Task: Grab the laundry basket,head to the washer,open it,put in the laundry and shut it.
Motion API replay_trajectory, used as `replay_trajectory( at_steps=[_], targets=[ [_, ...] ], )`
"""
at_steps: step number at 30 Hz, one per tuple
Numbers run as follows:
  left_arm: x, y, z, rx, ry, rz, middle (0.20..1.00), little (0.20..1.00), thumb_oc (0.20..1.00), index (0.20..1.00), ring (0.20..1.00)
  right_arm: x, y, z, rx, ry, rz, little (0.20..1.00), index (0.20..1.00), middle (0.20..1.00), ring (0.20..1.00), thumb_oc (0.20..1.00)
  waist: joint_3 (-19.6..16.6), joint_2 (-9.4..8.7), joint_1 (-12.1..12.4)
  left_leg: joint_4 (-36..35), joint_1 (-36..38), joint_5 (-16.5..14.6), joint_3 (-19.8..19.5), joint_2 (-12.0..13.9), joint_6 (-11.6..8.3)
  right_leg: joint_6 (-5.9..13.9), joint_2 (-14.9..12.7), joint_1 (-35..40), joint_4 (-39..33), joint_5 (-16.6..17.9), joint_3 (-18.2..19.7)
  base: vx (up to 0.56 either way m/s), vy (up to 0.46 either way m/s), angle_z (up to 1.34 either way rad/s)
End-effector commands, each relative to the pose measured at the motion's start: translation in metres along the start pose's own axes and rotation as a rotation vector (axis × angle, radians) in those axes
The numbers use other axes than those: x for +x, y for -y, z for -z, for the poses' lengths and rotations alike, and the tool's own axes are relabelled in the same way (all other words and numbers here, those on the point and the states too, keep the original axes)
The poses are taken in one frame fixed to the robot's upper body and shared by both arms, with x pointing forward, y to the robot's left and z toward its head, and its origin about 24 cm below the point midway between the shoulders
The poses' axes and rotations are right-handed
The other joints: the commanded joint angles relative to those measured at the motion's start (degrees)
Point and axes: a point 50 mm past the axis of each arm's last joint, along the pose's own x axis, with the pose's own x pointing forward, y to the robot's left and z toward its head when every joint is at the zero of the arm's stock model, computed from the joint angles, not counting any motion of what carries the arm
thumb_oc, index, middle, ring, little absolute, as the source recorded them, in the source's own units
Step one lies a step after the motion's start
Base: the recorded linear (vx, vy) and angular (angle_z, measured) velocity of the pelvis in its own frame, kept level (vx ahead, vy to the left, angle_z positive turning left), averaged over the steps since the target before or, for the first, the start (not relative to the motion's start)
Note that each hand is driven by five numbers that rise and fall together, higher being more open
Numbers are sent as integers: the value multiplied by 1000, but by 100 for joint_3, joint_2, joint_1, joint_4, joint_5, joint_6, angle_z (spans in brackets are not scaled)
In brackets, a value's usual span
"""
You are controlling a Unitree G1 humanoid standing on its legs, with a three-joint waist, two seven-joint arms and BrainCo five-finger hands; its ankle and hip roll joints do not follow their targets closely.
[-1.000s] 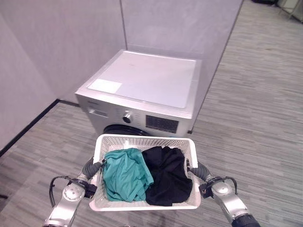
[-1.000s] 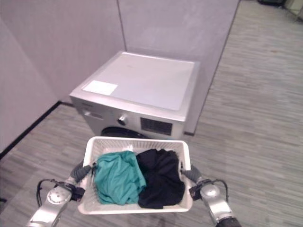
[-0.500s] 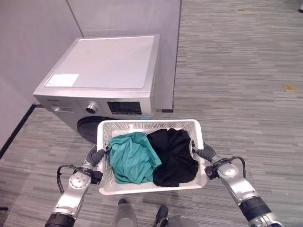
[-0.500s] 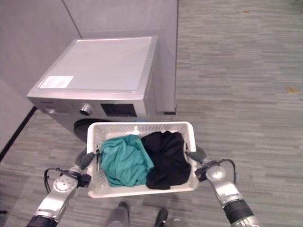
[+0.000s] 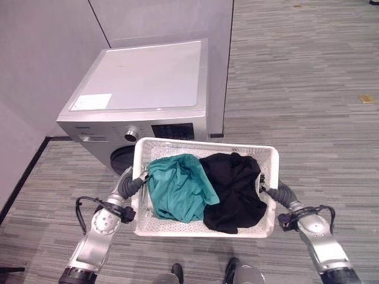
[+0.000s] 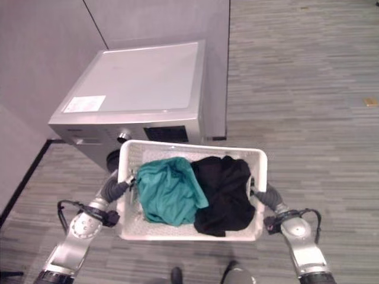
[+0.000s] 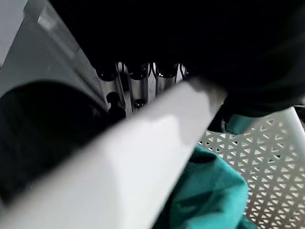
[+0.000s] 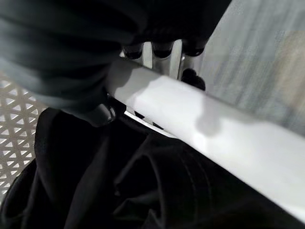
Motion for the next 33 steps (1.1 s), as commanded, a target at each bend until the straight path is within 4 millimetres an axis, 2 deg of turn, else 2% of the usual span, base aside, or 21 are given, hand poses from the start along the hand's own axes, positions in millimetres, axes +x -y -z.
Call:
replay_trajectory(
  at_steps=[1,4,6,8,9,10,11,12,14,17,21,22,23,24,27,28,29,30,31,32,33],
  targets=[
    [-35,-142,3,200,-46,-475,200,200,200,200,200,-48,97,10,-91,-84,291,200,200,200,200,200,-760,-343,90,305,-89,-267,-167,10,23,596,-548,1089,-1376,692,-247,-46,2,-2],
    [-48,-147,-3,201,-27,-495,200,200,200,200,200,-56,100,-1,-73,-29,305,200,200,200,200,200,-774,-379,85,281,-67,-252,-152,25,21,620,-520,1120,-1410,715,-260,14,-15,0],
    [-61,-155,-12,197,7,-532,200,200,200,200,200,-63,107,-18,-62,51,327,200,200,200,200,200,-824,-414,78,247,-67,-215,-178,69,11,629,-473,1155,-1463,716,-268,14,-39,4],
    [-62,-158,-16,201,27,-551,200,200,200,200,200,-63,108,-24,-67,76,327,200,200,200,200,200,-839,-422,75,236,-65,-207,-190,81,6,631,-457,1161,-1480,721,-275,5,-32,-1],
    [-60,-163,-25,210,68,-568,200,200,200,200,200,-58,110,-44,-75,163,322,200,200,200,200,200,-890,-439,91,230,-74,-196,-206,100,-2,643,-417,1175,-1521,729,-269,0,0,0],
    [-60,-163,-25,210,69,-570,200,200,200,200,200,-57,110,-44,-74,165,323,200,200,200,200,200,-881,-438,85,230,-78,-195,-206,104,-4,641,-412,1175,-1529,734,-271,18,-40,0],
    [-55,-169,-33,226,100,-581,200,200,200,200,200,-50,115,-63,-96,229,328,200,200,200,200,200,-937,-451,111,231,-70,-193,-214,135,-19,650,-378,1215,-1574,739,-277,0,0,0],
    [-54,-170,-33,226,101,-583,200,200,200,200,200,-50,116,-63,-95,231,329,200,200,200,200,200,-925,-449,107,230,-70,-193,-214,139,-21,649,-372,1218,-1582,742,-280,0,0,0],
    [-42,-177,-45,233,153,-588,200,200,200,200,200,-39,124,-86,-130,295,334,200,200,200,200,200,-959,-459,146,269,-67,-194,-233,184,-49,661,-326,1278,-1629,747,-306,24,-14,3],
    [-13,-184,-55,171,201,-563,200,200,200,200,200,-14,134,-120,-190,352,351,200,200,200,200,200,-979,-456,227,392,-62,-241,-253,200,-41,677,-314,1341,-1663,783,-273,14,13,1],
    [31,-198,-76,111,230,-527,200,200,200,200,200,30,138,-155,-240,327,360,200,200,200,200,200,-905,-450,363,656,-37,-400,-215,165,30,743,-385,1375,-1603,880,-186,3,80,-4],
    [54,-207,-90,84,232,-514,200,200,200,200,200,48,140,-173,-285,303,369,200,200,200,200,200,-829,-426,404,738,-30,-488,-201,109,103,811,-475,1344,-1470,928,-156,-20,128,-5],
    [57,-208,-93,83,238,-517,200,200,200,200,200,48,142,-175,-284,306,373,200,200,200,200,200,-797,-433,412,745,-31,-494,-199,102,109,816,-485,1339,-1457,925,-151,-19,185,-1],
    [70,-213,-104,81,238,-501,200,200,200,200,200,55,145,-186,-298,292,384,200,200,200,200,200,-765,-408,412,765,-20,-541,-208,20,174,870,-577,1318,-1319,932,-148,-7,154,3],
    [99,-218,-135,114,235,-472,200,200,200,200,200,67,151,-197,-349,231,413,200,200,200,200,200,-703,-379,384,718,-31,-532,-273,-202,351,990,-769,1118,-699,1011,-46,-14,227,12],
    [107,-216,-139,115,219,-458,200,200,200,200,200,71,153,-196,-361,197,425,200,200,200,200,200,-678,-355,357,713,-10,-545,-321,-272,403,1062,-793,1018,-392,1097,69,-27,311,22],
    [121,-208,-155,117,234,-429,200,200,200,200,200,76,160,-202,-388,162,458,200,200,200,200,200,-563,-339,324,710,5,-492,-452,-425,553,1101,-743,715,292,1263,418,-23,239,32],
    [121,-209,-156,117,237,-431,200,200,200,200,200,76,161,-204,-388,165,460,200,200,200,200,200,-554,-349,333,707,-17,-470,-441,-433,558,1091,-752,680,302,1278,432,-30,245,46],
    [126,-207,-164,119,242,-426,200,200,200,200,200,81,157,-209,-386,158,456,200,200,200,200,200,-478,-312,290,671,47,-455,-446,-488,631,1087,-674,504,661,1332,572,27,207,43],
    [134,-203,-171,126,233,-416,200,200,200,200,200,94,145,-213,-389,144,425,200,200,200,200,200,-432,-240,310,576,188,-473,-407,-542,713,1109,-644,266,1016,1421,502,39,207,23],
    [134,-204,-172,126,234,-418,200,200,200,200,200,94,145,-215,-389,147,425,200,200,200,200,200,-420,-247,310,564,193,-471,-399,-549,716,1113,-651,250,1035,1417,517,72,173,4]
  ],
)
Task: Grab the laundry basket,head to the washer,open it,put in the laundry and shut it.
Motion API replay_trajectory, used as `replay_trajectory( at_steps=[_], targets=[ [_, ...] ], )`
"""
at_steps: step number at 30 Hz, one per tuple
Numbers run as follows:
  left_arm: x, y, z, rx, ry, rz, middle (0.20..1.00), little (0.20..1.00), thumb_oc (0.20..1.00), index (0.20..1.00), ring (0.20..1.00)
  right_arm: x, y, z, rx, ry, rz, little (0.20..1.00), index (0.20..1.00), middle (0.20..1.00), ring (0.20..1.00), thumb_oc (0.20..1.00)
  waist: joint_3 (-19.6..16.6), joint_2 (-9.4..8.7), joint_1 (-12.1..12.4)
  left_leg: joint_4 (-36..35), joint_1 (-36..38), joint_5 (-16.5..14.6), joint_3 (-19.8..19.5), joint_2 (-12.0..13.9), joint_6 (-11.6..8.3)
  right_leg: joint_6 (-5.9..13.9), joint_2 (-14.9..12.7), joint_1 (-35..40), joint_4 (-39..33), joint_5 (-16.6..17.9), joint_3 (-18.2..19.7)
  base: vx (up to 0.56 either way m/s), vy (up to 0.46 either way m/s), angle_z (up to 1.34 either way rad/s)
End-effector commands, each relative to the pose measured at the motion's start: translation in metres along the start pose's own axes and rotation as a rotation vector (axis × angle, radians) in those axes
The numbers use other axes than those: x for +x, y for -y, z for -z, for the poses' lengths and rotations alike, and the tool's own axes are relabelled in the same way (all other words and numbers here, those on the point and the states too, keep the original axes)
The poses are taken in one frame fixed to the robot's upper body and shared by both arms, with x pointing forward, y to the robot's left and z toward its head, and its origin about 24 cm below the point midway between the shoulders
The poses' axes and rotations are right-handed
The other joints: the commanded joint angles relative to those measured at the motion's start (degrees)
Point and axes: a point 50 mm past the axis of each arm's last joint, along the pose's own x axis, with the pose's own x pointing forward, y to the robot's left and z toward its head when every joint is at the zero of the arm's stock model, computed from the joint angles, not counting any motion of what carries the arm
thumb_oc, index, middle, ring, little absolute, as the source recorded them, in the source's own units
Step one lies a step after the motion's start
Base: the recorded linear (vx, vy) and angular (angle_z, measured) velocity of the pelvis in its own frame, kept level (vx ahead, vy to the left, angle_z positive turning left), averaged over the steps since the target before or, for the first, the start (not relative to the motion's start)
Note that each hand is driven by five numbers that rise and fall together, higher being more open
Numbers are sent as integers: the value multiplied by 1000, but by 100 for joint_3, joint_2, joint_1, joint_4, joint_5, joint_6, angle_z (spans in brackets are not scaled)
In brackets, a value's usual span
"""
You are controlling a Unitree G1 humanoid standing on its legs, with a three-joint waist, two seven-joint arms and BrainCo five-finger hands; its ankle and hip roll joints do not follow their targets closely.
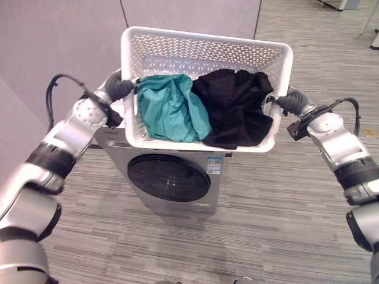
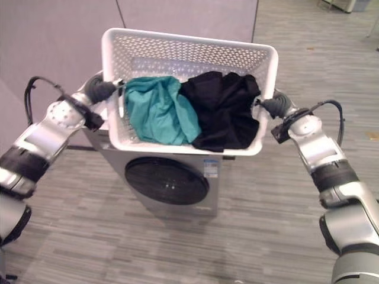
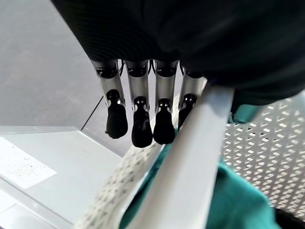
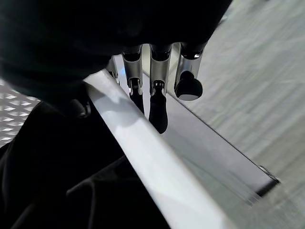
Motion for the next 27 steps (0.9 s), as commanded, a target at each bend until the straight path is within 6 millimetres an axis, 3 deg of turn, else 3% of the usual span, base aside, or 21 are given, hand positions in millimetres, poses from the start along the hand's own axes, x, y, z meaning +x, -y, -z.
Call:
replay_trajectory(
  at_steps=[1,3,4,5,6,7,8,9,10,11,12,13,14,15,17,18,19,23,26,27],
  targets=[
    [-11,-98,-28,-37,72,-359,200,200,200,200,200,-1,60,-20,-80,-19,240,200,200,200,200,200,-91,67,303,-395,496,-54,-64,24,413,750,-63,-80,578,915,202,78,70,-13],
    [-7,-101,-33,-17,52,-357,200,200,200,200,200,9,49,-27,-75,-36,202,200,200,200,200,200,-70,54,336,-516,657,-149,-112,-48,419,790,-48,-182,202,847,-77,201,26,-28],
    [-2,-106,-34,-1,13,-356,200,200,200,200,200,18,40,-39,-67,-40,180,200,200,200,200,200,-81,38,398,-547,721,-231,-118,-46,385,823,62,-224,-478,1001,-482,201,-34,-36],
    [-2,-107,-35,0,15,-358,200,200,200,200,200,18,40,-41,-65,-38,180,200,200,200,200,200,-73,52,387,-541,720,-240,-124,-22,381,823,94,-194,-525,1020,-505,220,-123,-39],
    [2,-109,-33,11,-23,-355,200,200,200,200,200,21,39,-40,-65,-68,172,200,200,200,200,200,-135,-63,454,-392,679,-338,-122,-74,312,769,215,-26,-1265,988,-723,104,-97,-21],
    [2,-109,-35,13,-20,-356,200,200,200,200,200,21,39,-41,-62,-66,174,200,200,200,200,200,-124,-57,447,-361,666,-352,-135,-43,297,750,261,23,-1347,1012,-762,161,-162,-1],
    [4,-110,-31,24,-46,-357,200,200,200,200,200,21,40,-36,-67,-87,170,200,200,200,200,200,-167,-132,426,-201,650,-490,-161,-39,237,649,411,212,-1657,884,-763,201,-213,21],
    [3,-109,-19,33,-88,-368,200,200,200,200,200,20,44,-35,-39,-77,183,200,200,200,200,200,-243,-233,325,618,433,-712,-122,68,-21,353,778,463,-1833,502,-662,274,-259,40],
    [5,-109,-21,26,-88,-366,200,200,200,200,200,20,46,-34,-30,-88,196,200,200,200,200,200,-246,-272,354,1148,223,-600,-85,170,-158,258,827,635,-1907,443,-743,206,-204,47],
    [5,-109,-21,26,-87,-367,200,200,200,200,200,20,47,-34,-30,-87,197,200,200,200,200,200,-243,-259,338,1242,168,-636,-106,198,-178,240,854,644,-1928,441,-770,101,-191,69],
    [9,-107,-29,7,-73,-370,200,200,200,200,200,22,49,-43,-25,-81,215,200,200,200,200,200,-127,-280,472,2475,-386,-230,-179,433,-455,-31,1064,968,-2159,269,-710,17,-147,55],
    [9,-107,-30,6,-71,-371,200,200,200,200,200,21,50,-43,-25,-80,217,200,200,200,200,200,-118,-261,475,2549,-432,-249,-194,467,-480,-57,1101,966,-2174,265,-718,20,-184,37],
    [13,-107,-38,-18,-56,-382,200,200,200,200,200,22,55,-55,-14,-54,241,200,200,200,200,200,-1,-295,549,2851,-879,46,-411,704,-620,-177,1259,1126,-2328,101,-689,-15,-63,-10],
    [13,-108,-39,-18,-55,-383,200,200,200,200,200,22,55,-56,-13,-53,242,200,200,200,200,200,5,-294,546,2860,-890,46,-421,710,-627,-184,1269,1127,-2338,101,-696,24,-61,-30],
    [13,-111,-46,7,-44,-386,200,200,200,200,200,20,62,-55,-53,-83,263,200,200,200,200,200,84,-454,627,2212,-1058,-5,-519,1120,-596,-154,1246,1244,-2414,37,-621,95,33,-11],
    [12,-114,-45,5,-51,-389,200,200,200,200,200,20,64,-54,-67,-90,268,200,200,200,200,200,98,-479,694,1645,-965,148,-638,1222,-604,-139,1281,1263,-2428,18,-543,145,183,14],
    [10,-121,-48,15,-44,-406,200,200,200,200,200,20,65,-45,-74,-132,273,200,200,200,200,200,113,-447,873,320,-776,821,-1151,1328,-674,-173,1357,1294,-2428,28,-431,105,153,5],
    [12,-118,-42,54,-84,-393,200,200,200,200,200,24,43,-29,-70,-180,214,200,200,200,200,200,-13,-350,892,-261,-466,863,-1434,1415,-744,-134,1404,1336,-2252,-90,-362,157,176,-46],
    [14,-114,-40,95,-100,-377,200,200,200,200,200,28,27,-24,-81,-189,159,200,200,200,200,200,-74,-373,901,-200,-478,771,-1411,1243,-695,-64,1242,1294,-2084,-14,-360,140,216,-50],
    [16,-113,-45,154,-98,-368,200,200,200,200,200,29,14,-13,-107,-224,114,200,200,200,200,200,-104,-363,962,-220,-423,666,-1404,1064,-634,10,1098,1326,-1980,-6,-353,164,334,-25]
  ],
)
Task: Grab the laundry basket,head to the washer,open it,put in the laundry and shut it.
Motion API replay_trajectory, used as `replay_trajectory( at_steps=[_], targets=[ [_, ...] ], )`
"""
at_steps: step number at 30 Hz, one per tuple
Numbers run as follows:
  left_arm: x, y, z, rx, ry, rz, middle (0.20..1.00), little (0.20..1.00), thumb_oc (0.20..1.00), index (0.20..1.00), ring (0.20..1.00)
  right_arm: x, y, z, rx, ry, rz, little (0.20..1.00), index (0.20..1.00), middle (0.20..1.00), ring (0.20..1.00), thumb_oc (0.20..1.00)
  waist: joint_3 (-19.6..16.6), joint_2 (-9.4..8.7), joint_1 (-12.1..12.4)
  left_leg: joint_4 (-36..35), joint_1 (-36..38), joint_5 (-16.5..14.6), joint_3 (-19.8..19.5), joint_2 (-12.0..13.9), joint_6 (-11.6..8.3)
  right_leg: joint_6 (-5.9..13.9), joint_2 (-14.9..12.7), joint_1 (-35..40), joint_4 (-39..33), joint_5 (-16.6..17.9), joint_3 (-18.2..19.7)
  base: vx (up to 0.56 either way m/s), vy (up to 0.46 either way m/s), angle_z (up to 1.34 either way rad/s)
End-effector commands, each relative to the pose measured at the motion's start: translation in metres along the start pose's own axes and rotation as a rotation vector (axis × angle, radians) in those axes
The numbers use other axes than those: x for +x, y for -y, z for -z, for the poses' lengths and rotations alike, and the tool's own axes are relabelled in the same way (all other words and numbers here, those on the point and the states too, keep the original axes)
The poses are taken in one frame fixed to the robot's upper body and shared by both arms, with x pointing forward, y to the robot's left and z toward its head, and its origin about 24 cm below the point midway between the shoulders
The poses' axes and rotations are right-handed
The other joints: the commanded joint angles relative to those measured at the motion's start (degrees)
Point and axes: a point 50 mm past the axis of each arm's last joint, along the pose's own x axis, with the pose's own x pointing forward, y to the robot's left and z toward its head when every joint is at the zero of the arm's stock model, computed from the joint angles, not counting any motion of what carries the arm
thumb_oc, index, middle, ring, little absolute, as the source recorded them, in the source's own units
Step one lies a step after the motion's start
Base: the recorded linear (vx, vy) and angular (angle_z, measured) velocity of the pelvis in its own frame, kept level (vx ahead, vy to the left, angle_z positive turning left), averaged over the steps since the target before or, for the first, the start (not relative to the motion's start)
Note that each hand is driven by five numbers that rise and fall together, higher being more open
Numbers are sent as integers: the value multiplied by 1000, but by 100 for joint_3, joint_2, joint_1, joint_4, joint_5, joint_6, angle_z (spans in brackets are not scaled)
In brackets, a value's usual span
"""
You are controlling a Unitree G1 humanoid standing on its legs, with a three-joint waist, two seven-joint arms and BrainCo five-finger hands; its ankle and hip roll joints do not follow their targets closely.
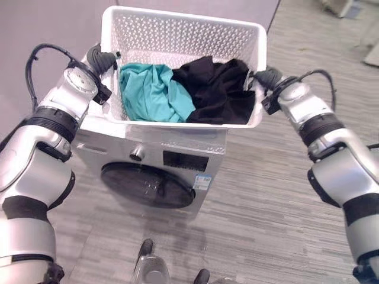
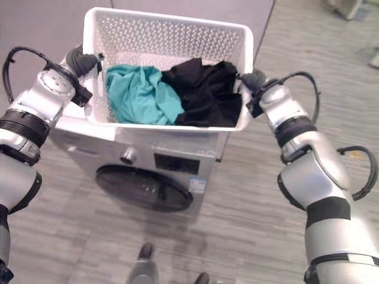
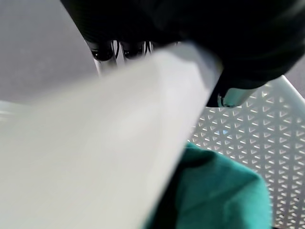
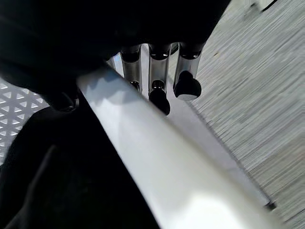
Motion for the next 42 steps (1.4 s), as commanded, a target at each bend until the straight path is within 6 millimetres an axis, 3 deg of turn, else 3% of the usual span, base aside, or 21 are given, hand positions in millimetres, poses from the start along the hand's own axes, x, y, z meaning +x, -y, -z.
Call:
replay_trajectory(
  at_steps=[1,9,11,12,13,14,15,16,20,26,30,32,39,42],
  targets=[
    [-4,-73,-44,93,88,-258,200,200,200,200,200,-4,20,45,-128,-190,88,200,200,200,200,200,-474,-144,519,10,452,-793,128,-374,300,584,-981,-323,522,-128,-8,164,338,-9],
    [0,-65,-48,152,58,-243,200,200,200,200,200,-3,-8,64,-205,-286,-11,228,228,228,228,228,-397,-185,686,37,510,-979,323,-654,565,810,-1294,-445,694,-5,11,43,142,1],
    [1,-64,-46,170,40,-246,200,200,200,200,200,-4,-11,69,-225,-316,-26,297,297,297,297,297,-379,-201,707,4,511,-994,340,-682,597,835,-1324,-466,678,9,-8,30,60,12],
    [1,-63,-51,181,45,-244,200,200,200,200,200,-5,-8,75,-240,-350,-27,580,580,580,580,580,-350,-228,733,-7,479,-994,350,-680,606,855,-1342,-493,663,24,-58,19,36,9],
    [1,-63,-51,181,46,-244,200,200,200,200,200,-5,-8,75,-240,-350,-27,689,689,689,689,689,-351,-230,733,-6,474,-994,349,-680,606,856,-1342,-497,663,25,-59,16,18,12],
    [1,-63,-53,187,49,-247,256,256,256,256,256,-6,-6,77,-249,-364,-29,1000,1000,1000,1000,1000,-335,-247,736,-5,461,-994,362,-676,613,873,-1350,-511,671,41,-90,24,0,8],
    [1,-66,-52,194,35,-258,561,561,561,561,561,-8,-2,81,-261,-393,-25,1000,1000,1000,1000,1000,-313,-277,747,-14,460,-1000,387,-667,630,899,-1361,-528,656,87,-139,24,0,3],
    [1,-66,-52,194,36,-258,1000,1000,1000,1000,1000,-8,-2,81,-261,-393,-25,1000,1000,1000,1000,1000,-312,-277,747,-15,460,-1000,387,-668,631,900,-1361,-527,654,89,-139,0,0,0],
    [0,-70,-52,208,29,-261,1000,1000,1000,1000,1000,-14,12,94,-303,-464,-25,1000,1000,1000,1000,1000,-286,-309,729,-51,480,-999,357,-645,644,945,-1386,-556,708,117,-198,7,0,2],
    [-2,-78,-33,267,-61,-261,1000,1000,1000,1000,1000,-27,46,112,-397,-572,-2,1000,1000,1000,1000,1000,-320,-332,546,-100,528,-1018,323,-651,644,949,-1405,-581,822,23,-226,8,5,3],
    [-3,-83,-25,289,-74,-271,1000,1000,1000,1000,1000,-33,59,118,-348,-578,31,1000,1000,1000,1000,1000,-354,-305,454,-164,625,-1049,296,-676,653,997,-1472,-595,943,-9,-230,22,20,8],
    [-5,-87,-18,267,-84,-285,1000,1000,1000,1000,1000,-32,61,115,-285,-537,52,1000,1000,1000,1000,1000,-379,-296,416,-191,674,-1068,304,-680,654,1010,-1495,-592,958,-12,-222,19,6,5],
    [-27,-126,22,75,-89,-415,1000,1000,1000,1000,1000,-27,80,70,161,-142,153,1000,1000,1000,1000,1000,-522,-219,326,-274,935,-1163,394,-720,678,1049,-1552,-496,949,36,-177,47,7,-7],
    [-39,-143,39,61,-104,-455,1000,1000,1000,1000,1000,-31,90,60,212,-51,175,1000,1000,1000,1000,1000,-608,-191,354,-305,997,-1195,418,-731,673,1060,-1567,-445,834,100,-186,44,-9,-10]
  ],
)
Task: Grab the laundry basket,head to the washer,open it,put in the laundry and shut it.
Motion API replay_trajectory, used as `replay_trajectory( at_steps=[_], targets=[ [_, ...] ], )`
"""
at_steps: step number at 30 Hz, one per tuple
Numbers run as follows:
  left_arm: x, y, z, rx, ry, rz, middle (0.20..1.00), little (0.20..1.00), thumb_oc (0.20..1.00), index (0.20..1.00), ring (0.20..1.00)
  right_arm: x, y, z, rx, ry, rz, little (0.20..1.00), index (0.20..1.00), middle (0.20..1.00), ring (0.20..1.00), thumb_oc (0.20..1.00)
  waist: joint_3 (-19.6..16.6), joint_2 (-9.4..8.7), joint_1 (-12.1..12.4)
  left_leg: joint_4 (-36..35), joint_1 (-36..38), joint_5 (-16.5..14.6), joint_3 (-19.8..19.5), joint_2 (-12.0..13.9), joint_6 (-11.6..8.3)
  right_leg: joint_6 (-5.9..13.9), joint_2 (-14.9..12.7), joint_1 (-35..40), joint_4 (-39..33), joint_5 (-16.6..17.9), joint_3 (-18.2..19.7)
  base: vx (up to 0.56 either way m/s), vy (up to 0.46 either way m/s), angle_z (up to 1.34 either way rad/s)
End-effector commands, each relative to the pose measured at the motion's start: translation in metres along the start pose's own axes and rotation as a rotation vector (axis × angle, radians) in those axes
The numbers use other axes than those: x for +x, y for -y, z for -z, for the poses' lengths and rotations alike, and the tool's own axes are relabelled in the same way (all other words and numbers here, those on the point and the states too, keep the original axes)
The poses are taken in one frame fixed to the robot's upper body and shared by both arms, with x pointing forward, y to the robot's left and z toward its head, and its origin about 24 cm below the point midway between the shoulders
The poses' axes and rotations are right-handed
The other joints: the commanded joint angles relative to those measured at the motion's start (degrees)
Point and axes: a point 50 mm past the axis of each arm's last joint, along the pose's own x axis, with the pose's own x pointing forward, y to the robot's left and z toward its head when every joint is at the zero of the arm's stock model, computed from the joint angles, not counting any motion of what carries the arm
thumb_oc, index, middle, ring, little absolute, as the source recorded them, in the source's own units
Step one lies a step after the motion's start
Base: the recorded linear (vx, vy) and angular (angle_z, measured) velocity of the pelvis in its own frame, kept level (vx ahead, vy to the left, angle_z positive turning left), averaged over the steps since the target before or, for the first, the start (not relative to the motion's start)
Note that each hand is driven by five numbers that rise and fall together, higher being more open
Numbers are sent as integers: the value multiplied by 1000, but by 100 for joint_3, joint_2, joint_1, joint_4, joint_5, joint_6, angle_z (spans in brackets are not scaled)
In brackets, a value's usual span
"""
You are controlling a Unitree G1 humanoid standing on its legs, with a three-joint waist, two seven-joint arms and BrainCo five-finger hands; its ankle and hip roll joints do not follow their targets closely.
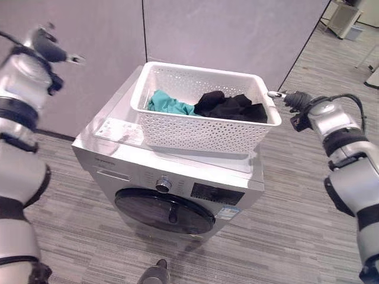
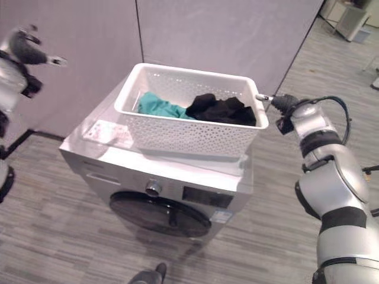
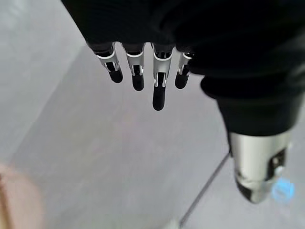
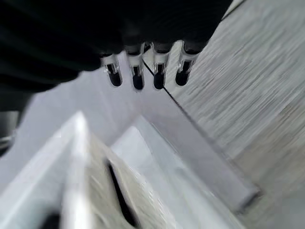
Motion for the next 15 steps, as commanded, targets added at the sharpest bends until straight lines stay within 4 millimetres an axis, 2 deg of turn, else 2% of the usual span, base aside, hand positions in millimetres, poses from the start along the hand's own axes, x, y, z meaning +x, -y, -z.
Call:
replay_trajectory(
  at_steps=[1,2,3,6,8,11,12,13,14,15],
  targets=[
    [-2,-33,1,-68,42,-109,1000,1000,1000,1000,1000,-13,40,-21,57,144,117,1000,1000,1000,1000,1000,-227,346,163,-574,932,-438,74,396,107,407,-285,-524,515,323,61,23,-1,-17],
    [-3,-38,7,-82,34,-118,1000,1000,1000,1000,1000,-16,44,-26,73,172,124,1000,1000,1000,1000,1000,-258,357,202,-579,941,-441,87,392,108,410,-294,-504,459,368,54,50,-6,-18],
    [-7,-47,22,-110,10,-147,1000,1000,1000,1000,1000,-19,48,-39,136,250,139,1000,1000,1000,1000,1000,-316,379,281,-588,964,-447,115,388,102,419,-295,-465,326,440,56,36,-7,-19],
    [-10,-51,35,-125,-16,-163,1000,1000,1000,1000,1000,-22,50,-44,181,291,149,1000,1000,1000,1000,1000,-343,397,326,-593,983,-451,144,394,95,421,-286,-439,246,485,67,27,-9,-17],
    [-21,-69,66,-165,-66,-220,1000,1000,1000,1000,1000,-29,63,-49,293,375,190,1000,1000,1000,1000,1000,-430,411,445,-625,987,-445,216,423,67,435,-255,-364,-6,585,63,47,-22,-17],
    [-41,-82,105,-152,-124,-269,1000,1000,1000,1000,1000,-40,82,-29,362,399,247,1000,1000,1000,1000,1000,-451,388,499,-677,1013,-419,250,468,38,422,-210,-270,-160,601,102,28,-19,-17],
    [-42,-81,107,-154,-128,-269,1000,1000,1000,1000,1000,-40,81,-29,359,399,245,1000,1000,1000,1000,1000,-461,407,489,-679,1012,-418,250,468,38,422,-208,-270,-163,603,102,22,-24,-14],
    [-69,-85,156,-110,-236,-290,1000,1000,1000,1000,1000,-54,95,9,377,385,306,1000,1000,1000,1000,1000,-447,381,517,-756,1088,-430,287,510,5,415,-162,-160,-277,571,119,18,-18,-12],
    [-72,-84,160,-110,-242,-289,1000,1000,1000,1000,1000,-54,93,9,372,385,302,1000,1000,1000,1000,1000,-469,396,492,-762,1073,-406,286,498,11,412,-169,-166,-300,597,114,28,-26,-12],
    [-83,-79,177,-113,-278,-280,1000,1000,1000,1000,1000,-62,98,25,369,375,322,1000,1000,1000,1000,1000,-452,400,512,-786,1096,-424,293,517,-6,415,-157,-133,-328,575,107,-1,-8,-7]
  ],
)
